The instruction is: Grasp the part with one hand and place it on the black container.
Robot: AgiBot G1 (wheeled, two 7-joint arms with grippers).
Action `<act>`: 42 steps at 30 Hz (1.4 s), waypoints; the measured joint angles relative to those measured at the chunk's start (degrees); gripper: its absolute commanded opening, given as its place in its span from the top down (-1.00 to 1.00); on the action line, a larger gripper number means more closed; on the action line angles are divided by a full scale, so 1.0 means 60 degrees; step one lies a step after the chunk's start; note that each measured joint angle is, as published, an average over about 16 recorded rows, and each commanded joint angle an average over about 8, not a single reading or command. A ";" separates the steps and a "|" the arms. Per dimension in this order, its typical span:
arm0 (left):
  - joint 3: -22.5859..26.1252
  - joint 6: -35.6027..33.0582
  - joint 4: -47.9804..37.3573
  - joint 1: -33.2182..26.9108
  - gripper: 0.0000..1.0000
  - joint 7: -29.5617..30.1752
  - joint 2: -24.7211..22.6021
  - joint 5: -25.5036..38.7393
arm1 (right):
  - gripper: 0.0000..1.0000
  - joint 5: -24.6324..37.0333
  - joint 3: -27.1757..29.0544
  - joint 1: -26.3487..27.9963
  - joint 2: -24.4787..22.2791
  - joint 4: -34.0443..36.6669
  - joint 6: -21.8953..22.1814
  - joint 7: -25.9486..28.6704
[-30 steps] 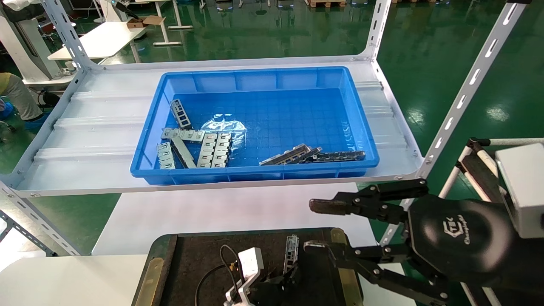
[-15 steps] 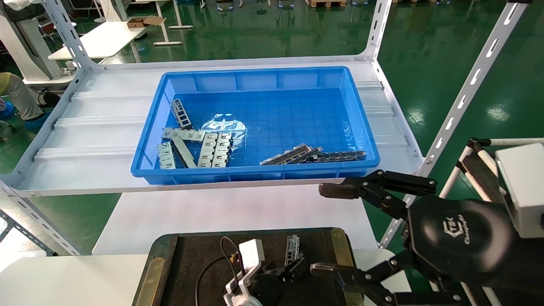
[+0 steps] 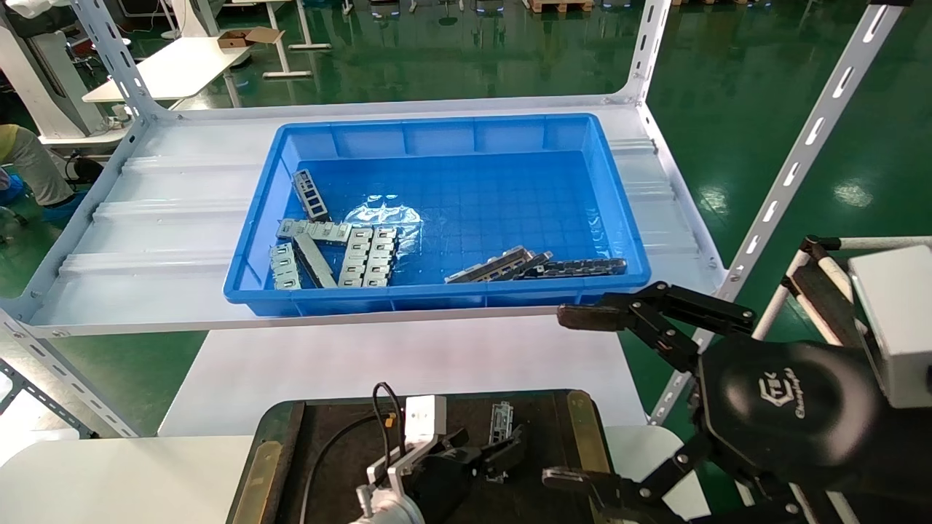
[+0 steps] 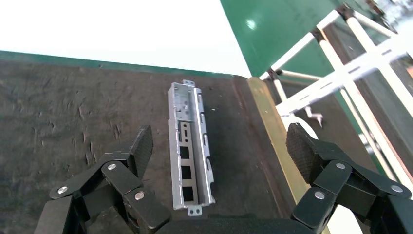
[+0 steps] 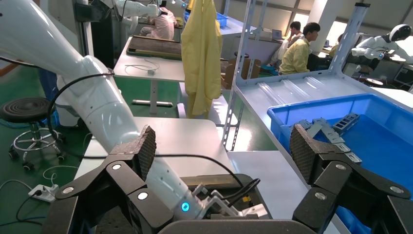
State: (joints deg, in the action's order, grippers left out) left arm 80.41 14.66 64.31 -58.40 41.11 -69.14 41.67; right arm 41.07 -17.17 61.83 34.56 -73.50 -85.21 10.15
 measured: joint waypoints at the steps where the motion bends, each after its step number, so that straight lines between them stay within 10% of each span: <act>1: -0.0071 -0.0198 0.0071 0.0007 -1.00 0.0009 0.0130 0.0135 | -1.00 0.0000 0.0000 0.0000 0.0000 0.0000 0.0000 0.0000; 19: -0.2014 -0.3748 0.1448 0.0554 -1.00 -0.1134 0.2250 0.1811 | -1.00 -0.0006 -0.0009 0.0002 -0.0004 0.0000 0.0004 -0.0005; 42: -0.4573 -0.9167 0.0791 0.0996 -1.00 -0.5832 0.3581 0.0848 | -1.00 -0.0014 -0.0020 0.0005 -0.0008 0.0000 0.0009 -0.0010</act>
State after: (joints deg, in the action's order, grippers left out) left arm 52.98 -40.34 69.06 -52.43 6.12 -47.66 46.75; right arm 40.99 -17.29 61.86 34.51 -73.50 -85.16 10.09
